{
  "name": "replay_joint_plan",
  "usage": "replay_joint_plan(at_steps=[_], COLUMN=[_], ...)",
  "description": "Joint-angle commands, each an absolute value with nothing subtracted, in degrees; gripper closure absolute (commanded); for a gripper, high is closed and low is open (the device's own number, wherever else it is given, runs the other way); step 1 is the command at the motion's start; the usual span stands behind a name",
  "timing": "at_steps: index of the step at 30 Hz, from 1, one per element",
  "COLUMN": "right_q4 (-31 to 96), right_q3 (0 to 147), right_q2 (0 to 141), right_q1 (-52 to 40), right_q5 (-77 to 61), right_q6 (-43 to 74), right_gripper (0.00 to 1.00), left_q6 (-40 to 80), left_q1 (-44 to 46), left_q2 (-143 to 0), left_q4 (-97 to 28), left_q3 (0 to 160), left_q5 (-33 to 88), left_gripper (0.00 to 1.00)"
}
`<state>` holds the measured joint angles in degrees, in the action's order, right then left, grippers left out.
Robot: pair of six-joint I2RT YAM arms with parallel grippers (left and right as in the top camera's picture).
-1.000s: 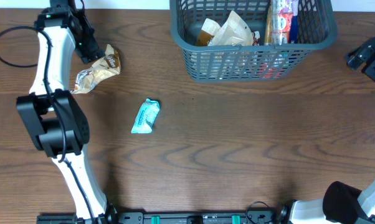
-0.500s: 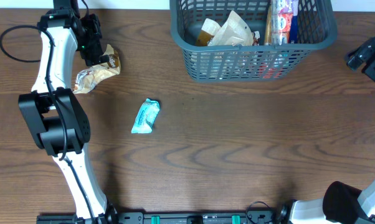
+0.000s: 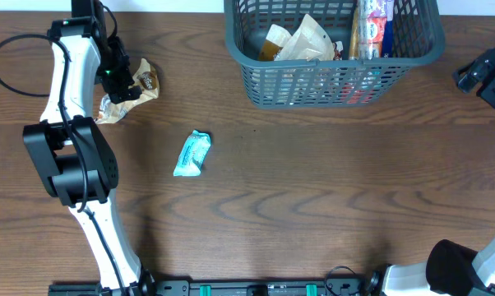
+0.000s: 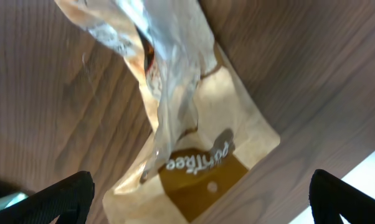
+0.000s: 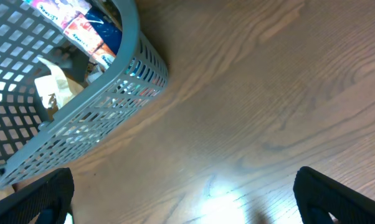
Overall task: Pack container
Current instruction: 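Lower the left gripper onto the remaining tan wrapper and grasp it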
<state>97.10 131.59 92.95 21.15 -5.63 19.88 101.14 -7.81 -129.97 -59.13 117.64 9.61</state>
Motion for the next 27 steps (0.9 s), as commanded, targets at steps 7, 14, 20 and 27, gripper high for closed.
replay_joint_plan(at_steps=[7, 14, 20, 27], right_q4=[97.30, 97.30, 97.30, 97.30], right_q3=[131.44, 131.44, 131.44, 131.44], right_q2=[92.99, 92.99, 92.99, 92.99], right_q1=[21.34, 21.34, 21.34, 21.34], right_q5=[-6.26, -6.48, -6.46, -6.48], right_q6=[18.61, 18.09, 18.09, 18.09], right_gripper=[0.01, 0.01, 0.01, 0.01], left_q6=[103.59, 103.20, 102.89, 102.94], left_q1=[-8.12, -8.12, -8.84, -9.30], left_q2=[-134.04, -136.33, -137.08, -137.16], left_q4=[-59.55, -62.04, -64.73, -66.43], left_q3=[118.37, 118.37, 118.37, 118.37], left_q5=[6.26, 3.66, 1.63, -0.12], left_gripper=[0.01, 0.01, 0.01, 0.01])
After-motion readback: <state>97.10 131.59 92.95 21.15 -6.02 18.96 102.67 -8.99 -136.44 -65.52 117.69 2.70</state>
